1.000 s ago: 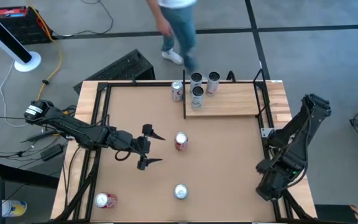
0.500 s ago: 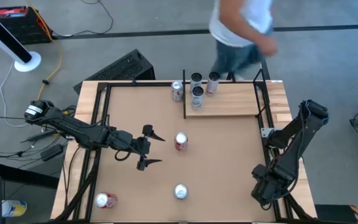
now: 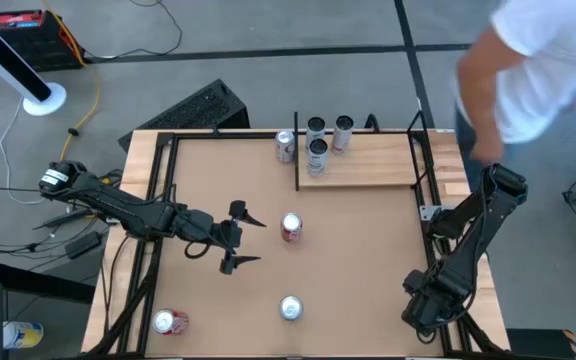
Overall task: Place canned beverage on shelf
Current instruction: Put the silver and pink soda can on the shelf
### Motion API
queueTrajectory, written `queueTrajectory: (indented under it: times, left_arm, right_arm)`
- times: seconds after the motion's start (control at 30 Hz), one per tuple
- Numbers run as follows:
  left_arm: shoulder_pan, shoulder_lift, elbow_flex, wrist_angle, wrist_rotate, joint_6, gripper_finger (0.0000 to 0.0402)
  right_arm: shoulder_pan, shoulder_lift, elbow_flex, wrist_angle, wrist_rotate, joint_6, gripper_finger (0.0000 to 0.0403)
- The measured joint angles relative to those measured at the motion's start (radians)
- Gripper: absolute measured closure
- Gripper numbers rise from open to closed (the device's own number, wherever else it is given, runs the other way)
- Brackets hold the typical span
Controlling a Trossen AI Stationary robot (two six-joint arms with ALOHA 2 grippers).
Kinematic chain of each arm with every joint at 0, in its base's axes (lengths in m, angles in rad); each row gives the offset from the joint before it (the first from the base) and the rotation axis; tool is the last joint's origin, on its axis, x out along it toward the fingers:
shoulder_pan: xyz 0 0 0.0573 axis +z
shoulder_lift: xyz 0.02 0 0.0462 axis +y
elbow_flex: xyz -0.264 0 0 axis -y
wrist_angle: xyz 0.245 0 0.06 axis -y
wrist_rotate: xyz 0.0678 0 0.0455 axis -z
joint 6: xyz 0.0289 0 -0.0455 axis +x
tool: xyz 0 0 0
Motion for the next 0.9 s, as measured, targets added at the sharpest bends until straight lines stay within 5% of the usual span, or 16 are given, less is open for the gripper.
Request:
queueTrajectory:
  times: [0.33,0.67,0.9]
  left_arm:
    - [0.0,0.0,0.0,0.001,0.0,0.001,0.0013]
    - [0.003,0.0,0.0,0.009,0.0,-0.001,0.0013]
    - [0.004,0.0,0.0,0.008,0.0,-0.001,0.0013]
  right_arm:
    - [-0.018,-0.002,0.0,-0.024,0.0,-0.141,0.0121]
    - [-0.104,-0.002,0.048,-0.136,0.024,-0.332,0.0122]
    - [-0.164,-0.002,0.178,-0.285,0.179,-0.442,0.0122]
